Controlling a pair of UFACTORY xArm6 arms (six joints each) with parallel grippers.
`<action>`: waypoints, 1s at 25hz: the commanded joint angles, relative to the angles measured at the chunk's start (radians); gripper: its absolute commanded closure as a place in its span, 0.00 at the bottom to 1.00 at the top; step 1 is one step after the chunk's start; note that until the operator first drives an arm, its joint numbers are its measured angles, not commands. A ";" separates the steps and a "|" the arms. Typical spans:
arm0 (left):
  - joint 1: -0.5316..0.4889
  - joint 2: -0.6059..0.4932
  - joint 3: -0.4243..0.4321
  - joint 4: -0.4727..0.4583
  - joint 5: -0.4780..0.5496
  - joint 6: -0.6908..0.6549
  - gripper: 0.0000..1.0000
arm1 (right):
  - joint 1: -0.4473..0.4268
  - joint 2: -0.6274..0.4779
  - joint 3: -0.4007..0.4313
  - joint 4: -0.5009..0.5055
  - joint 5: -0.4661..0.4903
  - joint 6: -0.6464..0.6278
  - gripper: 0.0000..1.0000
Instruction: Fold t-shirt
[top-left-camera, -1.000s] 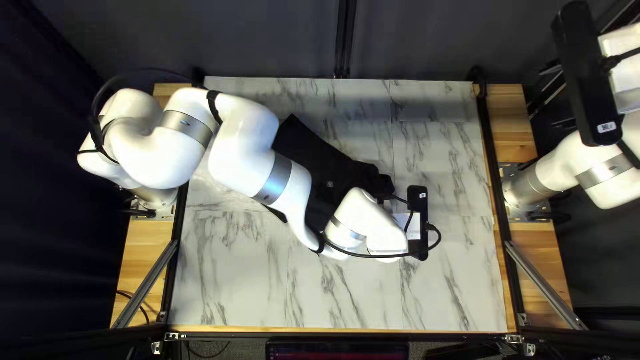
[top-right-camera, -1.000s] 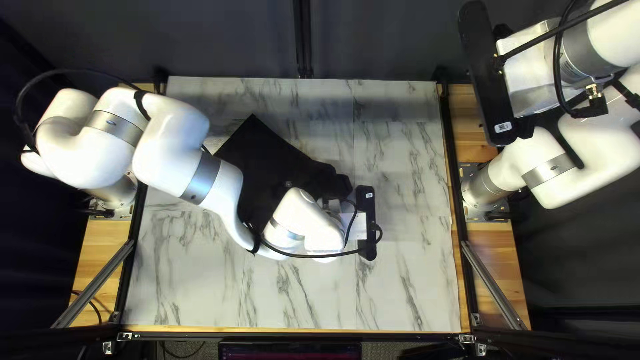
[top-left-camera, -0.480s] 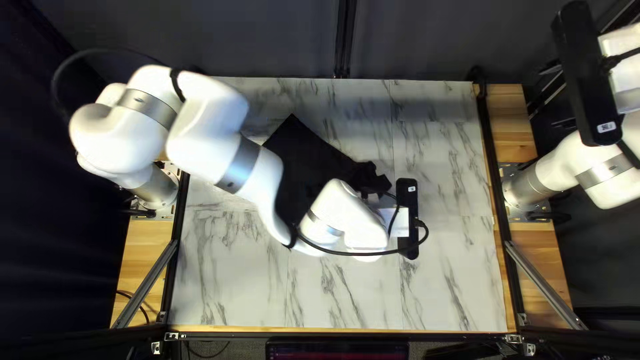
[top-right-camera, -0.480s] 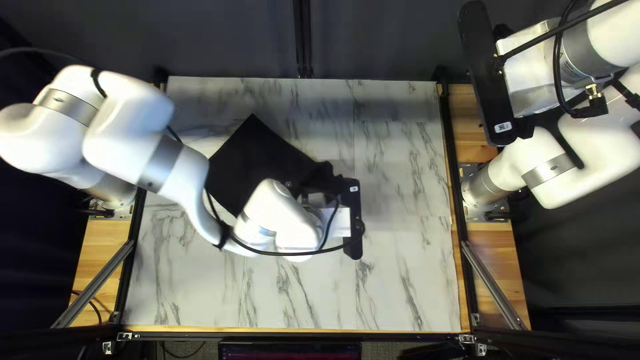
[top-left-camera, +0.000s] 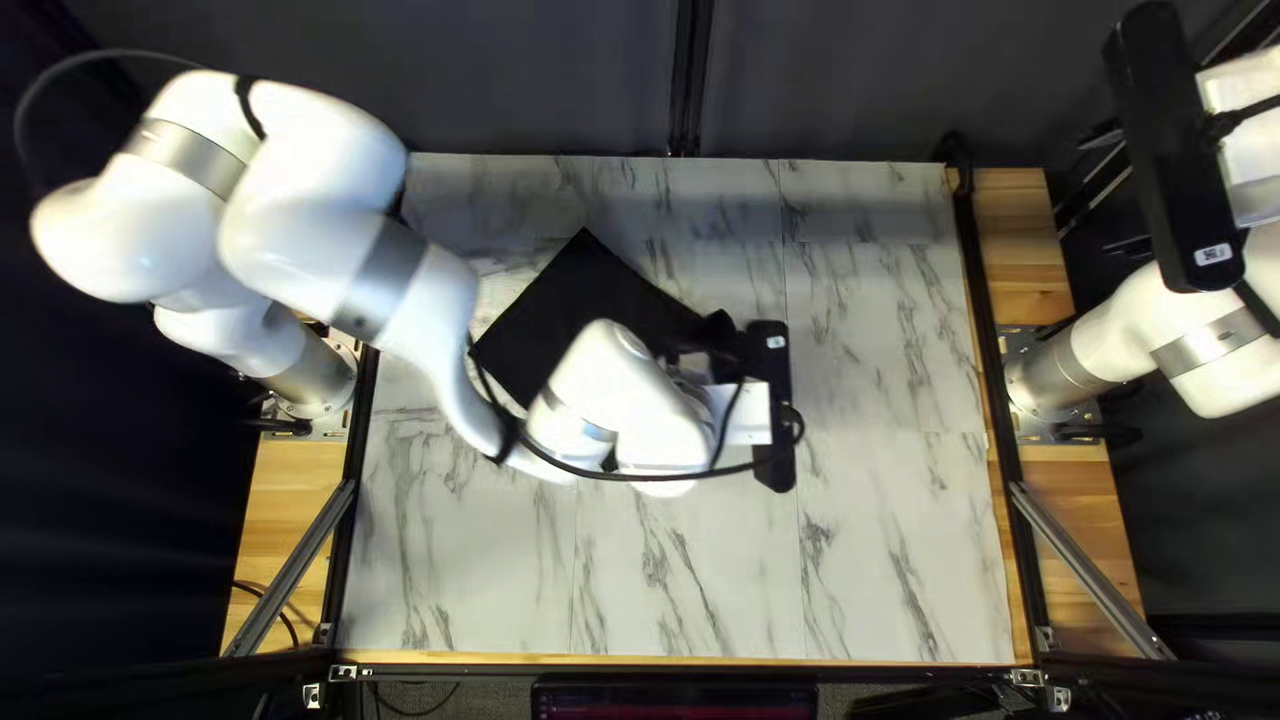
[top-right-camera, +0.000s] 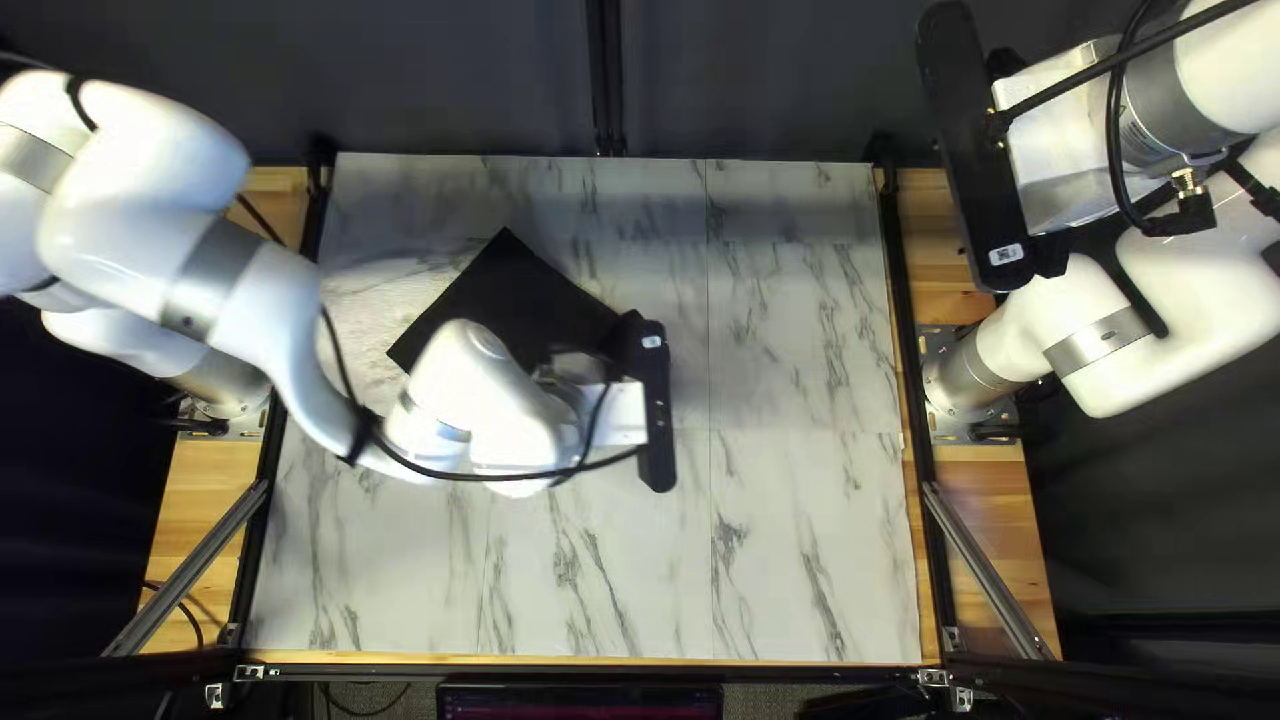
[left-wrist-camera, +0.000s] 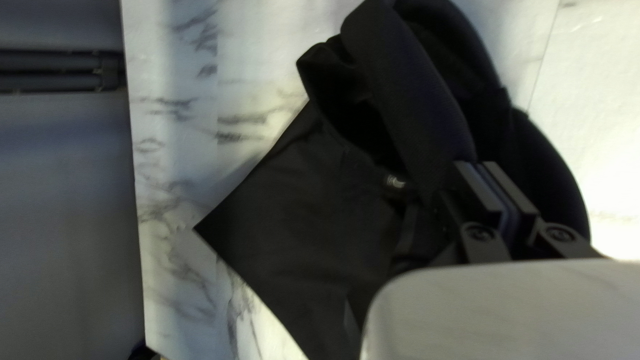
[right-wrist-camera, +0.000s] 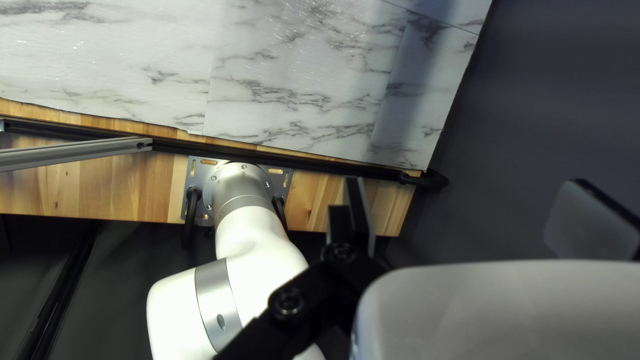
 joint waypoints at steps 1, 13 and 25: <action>-0.022 -0.036 0.026 0.005 0.033 -0.029 1.00 | 0.000 0.000 0.000 0.000 0.000 0.000 0.00; -0.097 -0.099 -0.009 0.014 0.218 -0.034 1.00 | 0.000 0.000 0.000 0.000 0.000 0.000 0.00; -0.017 -0.256 0.240 -0.041 0.216 -0.083 1.00 | 0.000 0.000 0.000 0.000 0.000 0.000 0.00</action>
